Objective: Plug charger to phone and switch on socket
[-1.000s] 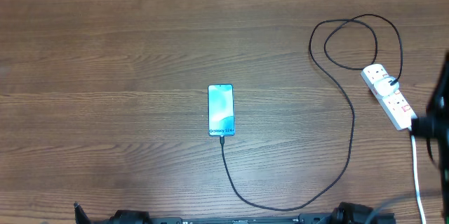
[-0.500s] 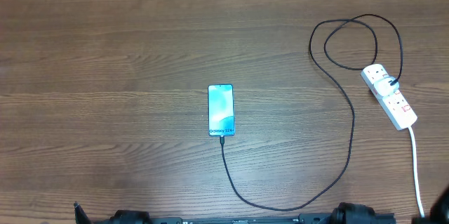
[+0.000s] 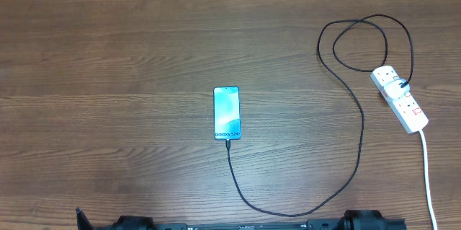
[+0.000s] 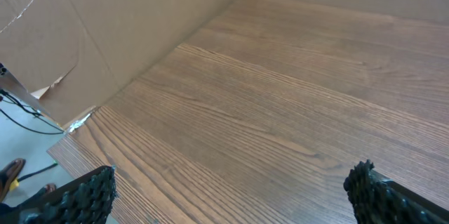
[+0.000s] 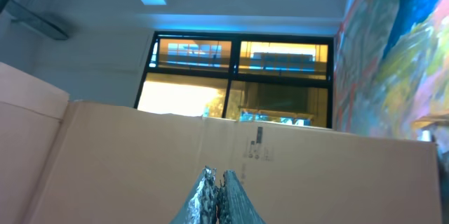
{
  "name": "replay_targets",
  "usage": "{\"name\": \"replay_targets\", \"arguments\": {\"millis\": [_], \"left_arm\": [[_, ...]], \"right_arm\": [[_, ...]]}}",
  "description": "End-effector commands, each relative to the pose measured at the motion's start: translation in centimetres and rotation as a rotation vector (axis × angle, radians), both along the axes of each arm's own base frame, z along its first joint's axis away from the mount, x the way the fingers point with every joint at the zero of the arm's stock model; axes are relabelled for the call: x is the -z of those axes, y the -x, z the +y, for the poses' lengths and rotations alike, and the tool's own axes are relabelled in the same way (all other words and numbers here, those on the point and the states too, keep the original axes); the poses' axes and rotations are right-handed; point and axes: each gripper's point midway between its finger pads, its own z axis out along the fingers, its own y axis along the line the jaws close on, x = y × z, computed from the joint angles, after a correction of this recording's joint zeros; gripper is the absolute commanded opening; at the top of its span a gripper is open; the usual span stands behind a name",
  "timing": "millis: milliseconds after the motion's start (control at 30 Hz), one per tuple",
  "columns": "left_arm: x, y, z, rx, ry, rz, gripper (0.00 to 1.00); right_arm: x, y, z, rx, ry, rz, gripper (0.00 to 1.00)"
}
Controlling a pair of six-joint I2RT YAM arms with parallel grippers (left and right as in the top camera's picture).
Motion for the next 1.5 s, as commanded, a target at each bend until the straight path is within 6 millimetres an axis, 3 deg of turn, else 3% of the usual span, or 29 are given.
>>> {"name": "replay_targets", "arguments": {"millis": [0, 200, 500, 833, 933, 967, 1000, 1033, 1100, 1233, 1367, 1467], "left_arm": [[-0.2, 0.2, 0.1, -0.015, 0.006, -0.021, 0.99], [-0.2, 0.2, 0.1, -0.015, 0.006, -0.021, 1.00], [-0.2, 0.2, 0.1, -0.015, 0.006, -0.021, 0.99], [-0.2, 0.2, 0.1, -0.014, 0.006, -0.021, 0.99], [-0.2, 0.2, 0.1, -0.014, 0.006, -0.021, 0.99], [-0.2, 0.2, 0.1, -0.014, 0.006, -0.021, 0.99], [-0.2, 0.2, 0.1, -0.015, 0.006, -0.021, 1.00], [-0.2, 0.2, 0.1, -0.014, 0.006, -0.021, 1.00], [-0.2, 0.2, 0.1, -0.014, 0.006, -0.021, 1.00], [-0.2, 0.2, 0.1, -0.014, 0.006, -0.021, 0.99], [-0.2, 0.2, 0.1, -0.015, 0.006, -0.021, 1.00], [-0.2, 0.2, 0.1, -0.014, 0.006, -0.021, 1.00]], "right_arm": [[0.2, 1.9, -0.6, 0.036, 0.000, -0.045, 0.04], [0.7, 4.1, -0.9, 0.023, 0.009, -0.094, 0.04], [0.7, 4.5, -1.4, -0.007, -0.001, -0.093, 0.04], [-1.1, 5.8, -1.5, -0.018, -0.010, -0.209, 0.17], [-1.7, 5.7, -1.5, -0.018, -0.014, -0.259, 0.34], [-1.8, 5.4, -1.5, -0.018, -0.014, -0.272, 0.47], [-1.9, 5.1, -1.5, -0.018, -0.015, -0.280, 0.68], [-1.9, 4.8, -1.5, -0.018, -0.016, -0.288, 1.00], [-1.7, 3.7, -1.4, -0.018, -0.016, -0.290, 1.00], [0.2, -0.4, -1.1, -0.018, -0.010, -0.197, 1.00], [3.9, -6.3, -0.6, -0.027, -0.007, -0.049, 1.00], [7.9, -11.2, -0.3, -0.022, -0.002, 0.079, 1.00]]}}
